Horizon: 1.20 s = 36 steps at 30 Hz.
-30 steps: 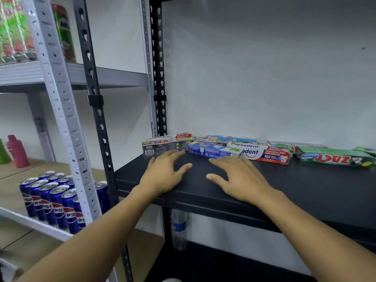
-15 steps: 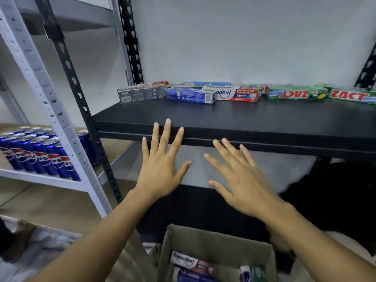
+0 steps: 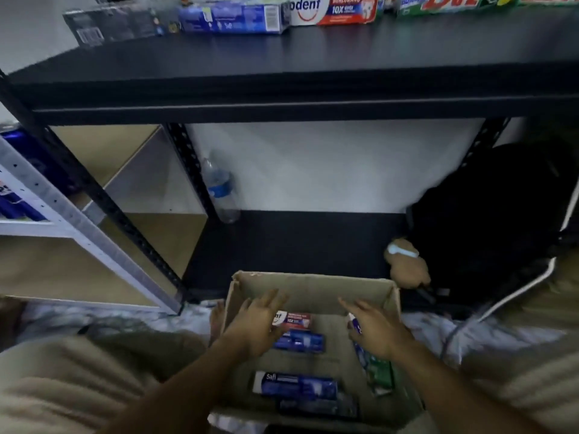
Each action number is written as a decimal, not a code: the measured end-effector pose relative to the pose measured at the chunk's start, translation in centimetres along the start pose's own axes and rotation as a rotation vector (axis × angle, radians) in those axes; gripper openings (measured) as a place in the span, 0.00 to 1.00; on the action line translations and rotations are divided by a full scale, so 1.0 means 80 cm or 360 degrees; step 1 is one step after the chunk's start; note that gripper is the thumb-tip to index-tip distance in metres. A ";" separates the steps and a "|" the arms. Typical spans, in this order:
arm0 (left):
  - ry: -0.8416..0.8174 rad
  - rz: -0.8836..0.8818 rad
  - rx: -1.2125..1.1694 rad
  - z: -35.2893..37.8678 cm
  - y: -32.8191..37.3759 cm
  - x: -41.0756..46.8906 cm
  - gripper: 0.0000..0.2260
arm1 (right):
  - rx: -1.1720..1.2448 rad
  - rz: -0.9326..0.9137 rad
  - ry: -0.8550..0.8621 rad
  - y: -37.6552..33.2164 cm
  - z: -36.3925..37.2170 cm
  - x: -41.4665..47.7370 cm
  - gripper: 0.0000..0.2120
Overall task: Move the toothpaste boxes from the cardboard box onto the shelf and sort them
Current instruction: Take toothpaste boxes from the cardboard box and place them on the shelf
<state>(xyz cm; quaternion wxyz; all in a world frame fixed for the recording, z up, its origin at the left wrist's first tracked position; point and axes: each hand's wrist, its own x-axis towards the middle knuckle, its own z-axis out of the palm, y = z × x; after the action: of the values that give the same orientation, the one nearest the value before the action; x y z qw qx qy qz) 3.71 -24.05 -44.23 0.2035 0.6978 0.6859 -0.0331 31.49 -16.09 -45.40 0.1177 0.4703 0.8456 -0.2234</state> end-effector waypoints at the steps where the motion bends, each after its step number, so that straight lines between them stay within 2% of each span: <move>1: -0.0088 -0.0002 -0.0015 0.018 -0.002 0.000 0.32 | 0.0044 0.0053 -0.0037 0.008 0.018 0.000 0.35; 4: -0.0274 -0.0007 -0.0115 0.066 -0.001 -0.001 0.30 | 0.0209 0.0286 -0.0137 0.028 0.067 -0.002 0.37; 8: -0.0503 -0.0081 -0.0236 0.117 0.010 0.008 0.30 | 0.0393 0.0474 -0.0115 0.033 0.105 0.017 0.43; 12: -0.0670 -0.0073 -0.0270 0.144 0.033 0.021 0.29 | 0.0488 0.0737 -0.0093 0.037 0.131 0.031 0.42; 15: -0.0761 -0.0053 -0.0271 0.158 0.040 0.027 0.25 | 0.0479 0.0819 -0.0082 0.036 0.143 0.036 0.43; 23: -0.0903 -0.0141 -0.0169 0.173 0.016 0.028 0.27 | 0.0276 0.0637 0.0124 0.043 0.159 0.032 0.38; 27: -0.0943 -0.0089 -0.0209 0.178 0.010 0.030 0.32 | 0.0161 0.0663 0.0119 0.036 0.171 0.032 0.42; 31: -0.0936 -0.0051 -0.0188 0.180 0.004 0.030 0.35 | 0.0270 0.0703 0.0145 0.027 0.178 0.038 0.44; 36: -0.0790 -0.0062 -0.0421 0.179 -0.001 0.037 0.28 | 0.0185 0.0480 0.0119 0.036 0.186 0.028 0.43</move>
<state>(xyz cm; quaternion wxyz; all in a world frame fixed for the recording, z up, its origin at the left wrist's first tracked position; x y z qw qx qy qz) 7.18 -26.00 -58.31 0.4539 0.6225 0.6267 -0.1172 32.60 -20.34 -60.07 0.0908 0.6058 0.7549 -0.2341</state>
